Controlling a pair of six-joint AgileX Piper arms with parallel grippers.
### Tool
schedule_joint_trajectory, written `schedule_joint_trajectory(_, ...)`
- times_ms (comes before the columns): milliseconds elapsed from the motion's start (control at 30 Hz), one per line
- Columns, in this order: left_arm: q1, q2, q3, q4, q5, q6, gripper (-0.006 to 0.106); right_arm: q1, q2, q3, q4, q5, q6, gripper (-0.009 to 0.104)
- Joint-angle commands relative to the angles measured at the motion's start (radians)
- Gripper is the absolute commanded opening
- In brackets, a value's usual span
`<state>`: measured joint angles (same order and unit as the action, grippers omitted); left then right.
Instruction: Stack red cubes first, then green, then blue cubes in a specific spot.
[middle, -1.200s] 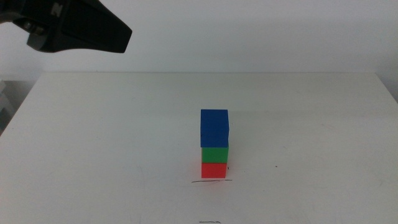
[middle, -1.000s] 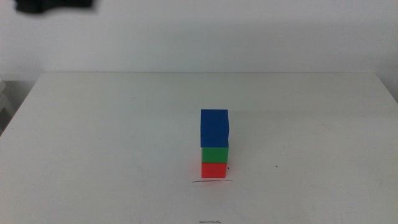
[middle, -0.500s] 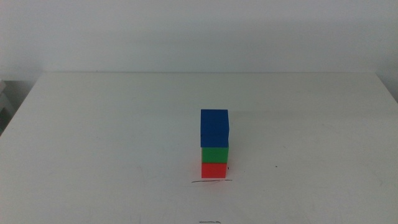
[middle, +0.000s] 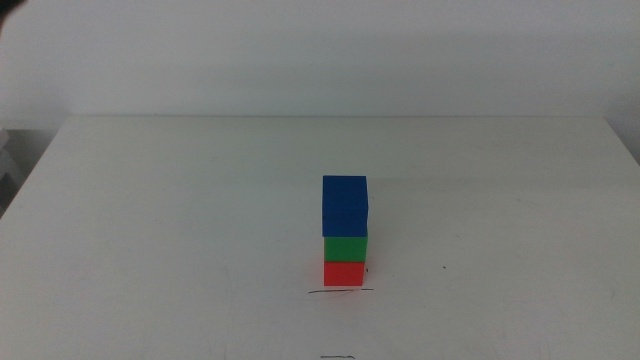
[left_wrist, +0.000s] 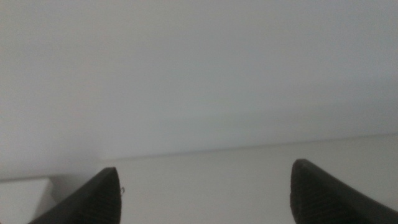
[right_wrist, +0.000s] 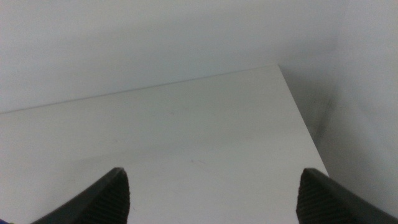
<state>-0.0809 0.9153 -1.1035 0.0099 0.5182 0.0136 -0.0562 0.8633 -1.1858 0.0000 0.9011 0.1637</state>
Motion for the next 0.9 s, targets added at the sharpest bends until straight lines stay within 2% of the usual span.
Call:
schedule_joint_trajectory(0,0.001,-0.056,0.024,-0.037,-0.089,-0.007,0.092,-0.009,-0.041,0.025,-0.016,-0.086,-0.01,0.078)
schedule_joint_trajectory(267,0.001,-0.36,0.389,-0.048,-0.283,-0.007,0.092,-0.009,-0.358,0.463,-0.013,-0.434,-0.01,0.078)
schedule_joint_trajectory(367,0.001,-0.508,0.537,-0.048,-0.326,-0.007,0.092,-0.009,-0.503,0.639,-0.013,-0.503,-0.01,0.078)
schedule_joint_trajectory(633,0.001,-0.797,0.876,-0.048,-0.331,-0.007,0.092,-0.009,-0.781,0.967,-0.013,-0.528,-0.01,0.078)
schedule_joint_trajectory(867,0.001,-0.936,1.066,-0.048,-0.333,-0.007,0.092,-0.009,-0.887,1.123,-0.014,-0.53,-0.01,0.078)
